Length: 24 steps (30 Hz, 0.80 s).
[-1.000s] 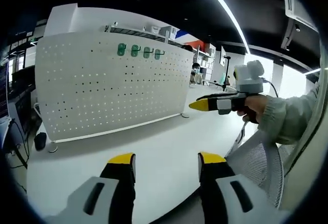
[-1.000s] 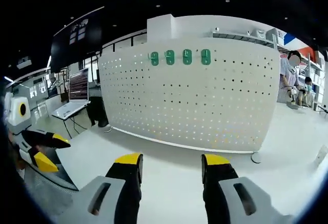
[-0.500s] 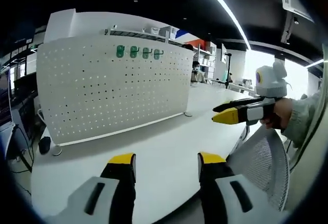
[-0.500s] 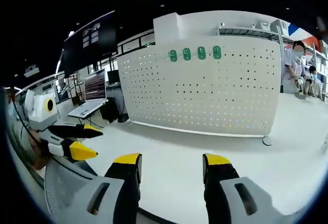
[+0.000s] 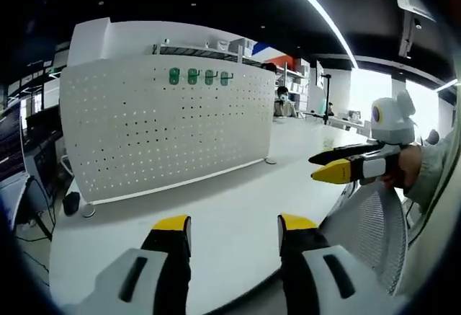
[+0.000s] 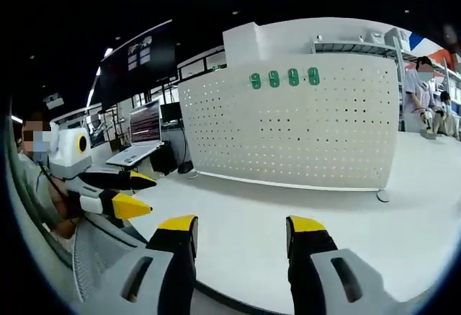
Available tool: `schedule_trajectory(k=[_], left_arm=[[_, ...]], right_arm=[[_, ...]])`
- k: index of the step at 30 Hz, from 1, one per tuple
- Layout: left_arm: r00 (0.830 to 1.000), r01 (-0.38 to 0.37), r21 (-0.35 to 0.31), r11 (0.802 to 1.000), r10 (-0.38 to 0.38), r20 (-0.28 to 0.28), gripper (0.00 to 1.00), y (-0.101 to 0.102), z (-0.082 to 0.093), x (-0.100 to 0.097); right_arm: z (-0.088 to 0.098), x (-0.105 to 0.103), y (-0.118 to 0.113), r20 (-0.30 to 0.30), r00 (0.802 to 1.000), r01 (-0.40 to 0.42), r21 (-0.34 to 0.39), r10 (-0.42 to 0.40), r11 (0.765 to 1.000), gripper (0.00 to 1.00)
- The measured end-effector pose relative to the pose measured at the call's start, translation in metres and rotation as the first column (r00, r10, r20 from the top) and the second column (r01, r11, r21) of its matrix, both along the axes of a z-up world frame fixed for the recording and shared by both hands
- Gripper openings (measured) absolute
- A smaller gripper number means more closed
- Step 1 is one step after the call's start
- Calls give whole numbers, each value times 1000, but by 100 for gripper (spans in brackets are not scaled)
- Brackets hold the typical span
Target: Insert the hook assembly into the mounting plate slot until the hook locks in place.
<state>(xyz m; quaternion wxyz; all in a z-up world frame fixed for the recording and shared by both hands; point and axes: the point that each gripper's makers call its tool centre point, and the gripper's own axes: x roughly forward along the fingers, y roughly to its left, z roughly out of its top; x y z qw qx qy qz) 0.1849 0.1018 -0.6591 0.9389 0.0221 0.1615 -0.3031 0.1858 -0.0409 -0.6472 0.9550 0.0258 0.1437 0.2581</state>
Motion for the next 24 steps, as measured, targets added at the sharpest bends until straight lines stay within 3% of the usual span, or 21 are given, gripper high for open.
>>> schedule_trajectory(k=[11, 24], left_arm=[[997, -58, 11, 998, 58, 57, 50, 7, 6, -6], [982, -94, 41, 995, 86, 168, 50, 11, 12, -6]], right_arm=[[3, -13, 15, 45, 995, -93, -9, 93, 996, 47], [4, -23, 28, 36, 982, -189, 29, 188, 982, 47]])
